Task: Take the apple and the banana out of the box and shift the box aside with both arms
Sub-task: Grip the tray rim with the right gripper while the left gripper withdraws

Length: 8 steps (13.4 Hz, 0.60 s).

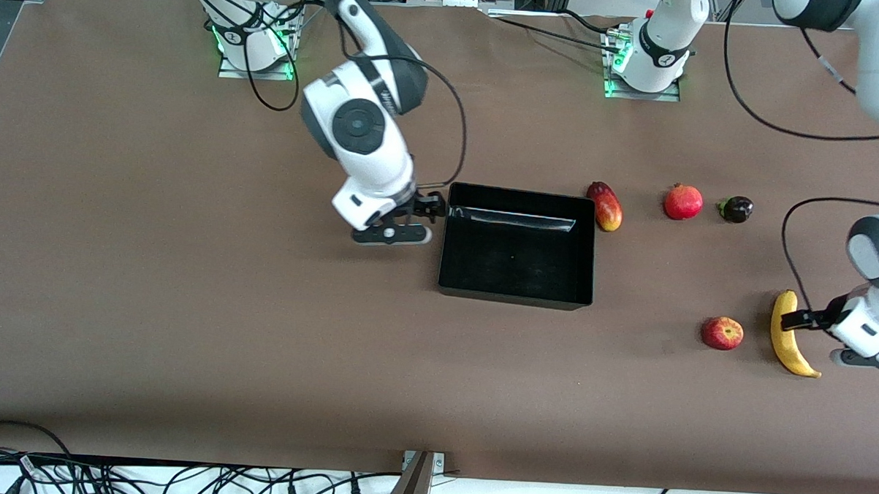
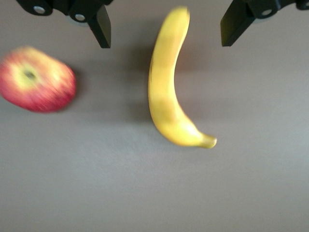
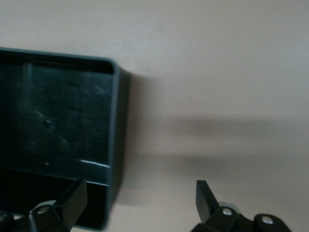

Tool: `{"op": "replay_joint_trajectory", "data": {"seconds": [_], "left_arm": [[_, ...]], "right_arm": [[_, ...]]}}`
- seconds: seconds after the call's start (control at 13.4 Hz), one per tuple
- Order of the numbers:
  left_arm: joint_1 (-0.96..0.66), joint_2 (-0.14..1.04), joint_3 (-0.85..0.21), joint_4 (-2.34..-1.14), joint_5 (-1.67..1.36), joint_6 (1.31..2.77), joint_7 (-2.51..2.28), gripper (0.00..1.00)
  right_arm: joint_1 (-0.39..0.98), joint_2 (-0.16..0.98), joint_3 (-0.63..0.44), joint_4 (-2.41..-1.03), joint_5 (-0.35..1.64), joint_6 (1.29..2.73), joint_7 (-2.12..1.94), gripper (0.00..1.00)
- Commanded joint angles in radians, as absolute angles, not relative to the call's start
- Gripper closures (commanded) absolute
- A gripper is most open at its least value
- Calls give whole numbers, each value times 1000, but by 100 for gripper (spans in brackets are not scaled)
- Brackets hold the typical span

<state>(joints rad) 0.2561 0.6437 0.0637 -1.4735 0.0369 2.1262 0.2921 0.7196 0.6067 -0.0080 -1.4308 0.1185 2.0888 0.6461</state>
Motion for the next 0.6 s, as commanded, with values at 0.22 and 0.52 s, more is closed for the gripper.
{"op": "replay_joint_trajectory", "data": {"seconds": [0.22, 0.52], "left_arm": [[236, 338, 63, -1519, 49, 1740, 308, 0], [192, 158, 61, -1520, 35, 1611, 246, 0]], "right_arm": [[790, 767, -29, -1373, 118, 2247, 799, 2], [804, 818, -29, -1373, 101, 2283, 816, 77]]}}
